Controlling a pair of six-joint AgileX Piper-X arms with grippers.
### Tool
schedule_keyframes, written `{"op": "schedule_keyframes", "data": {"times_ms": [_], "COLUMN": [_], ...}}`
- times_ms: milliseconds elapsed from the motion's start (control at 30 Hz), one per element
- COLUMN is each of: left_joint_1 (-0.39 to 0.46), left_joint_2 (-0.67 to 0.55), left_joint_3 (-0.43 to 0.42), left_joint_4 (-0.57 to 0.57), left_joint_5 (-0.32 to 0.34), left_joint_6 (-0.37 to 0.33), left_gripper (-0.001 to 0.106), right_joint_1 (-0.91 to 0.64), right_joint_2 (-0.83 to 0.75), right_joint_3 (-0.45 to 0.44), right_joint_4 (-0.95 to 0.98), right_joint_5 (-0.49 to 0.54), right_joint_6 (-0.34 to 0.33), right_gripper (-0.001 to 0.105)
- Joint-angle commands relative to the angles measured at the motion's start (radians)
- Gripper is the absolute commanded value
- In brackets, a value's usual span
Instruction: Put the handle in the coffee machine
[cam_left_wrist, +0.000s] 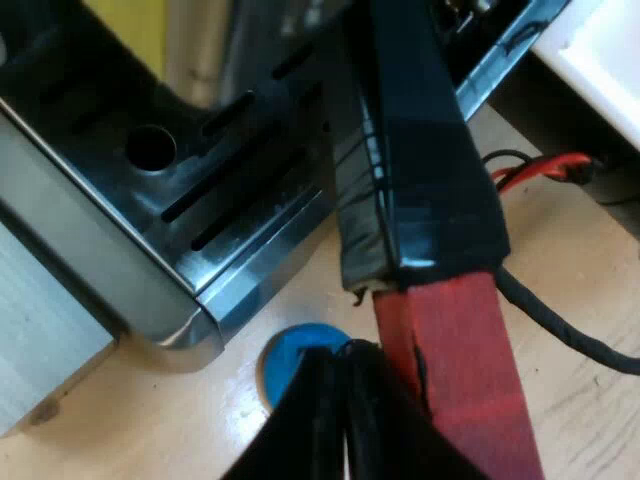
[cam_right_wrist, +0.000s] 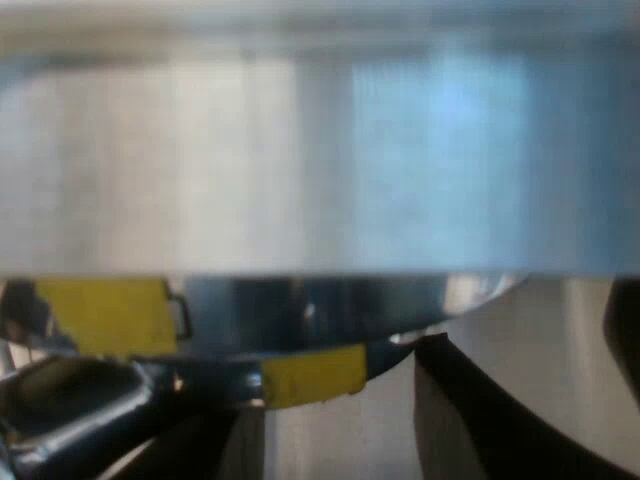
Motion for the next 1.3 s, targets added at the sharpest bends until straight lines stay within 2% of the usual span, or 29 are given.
{"op": "schedule_keyframes", "data": {"times_ms": [33,233,333,467,633,667,933,1033,1100,1167,1300], "left_joint_1": [-0.023,-0.023,-0.023,-0.045,-0.088,-0.116,-0.131,-0.131,-0.131,-0.131,-0.136], "left_joint_2": [-0.024,-0.024,-0.024,-0.024,-0.024,-0.024,-0.047,-0.091,-0.116,-0.135,-0.139], "left_joint_3": [0.002,0.036,0.049,0.049,0.049,0.049,0.049,0.049,0.049,0.049,0.049], "left_joint_4": [0.062,0.062,0.062,0.062,0.059,0.051,0.035,0.021,0.000,-0.014,-0.007], "left_joint_5": [0.193,0.213,0.237,0.237,0.237,0.227,0.201,0.171,0.147,0.151,0.149], "left_joint_6": [-0.012,-0.016,-0.016,-0.016,-0.027,-0.039,-0.084,-0.084,-0.119,-0.148,-0.151], "left_gripper": [0.000,0.000,0.000,0.000,0.000,0.000,0.000,0.000,0.000,0.000,0.000], "right_joint_1": [-0.001,-0.001,0.010,0.013,0.013,0.013,0.035,0.051,0.060,0.078,0.117], "right_joint_2": [-0.032,-0.032,-0.036,-0.037,-0.050,-0.074,-0.194,-0.244,-0.275,-0.319,-0.420], "right_joint_3": [-0.029,-0.029,-0.029,-0.029,-0.024,-0.012,0.079,0.124,0.148,0.178,0.199], "right_joint_4": [-0.074,-0.072,-0.072,-0.067,-0.055,-0.010,0.116,0.146,0.160,0.176,0.298], "right_joint_5": [-0.053,-0.041,-0.003,0.023,0.056,0.096,0.098,0.078,0.071,0.036,0.009], "right_joint_6": [-0.015,-0.029,-0.028,-0.038,-0.057,-0.071,-0.063,-0.062,-0.062,-0.062,-0.069], "right_gripper": [0.040,0.041,0.050,0.063,0.063,0.063,0.063,0.063,0.063,0.063,0.063]}}
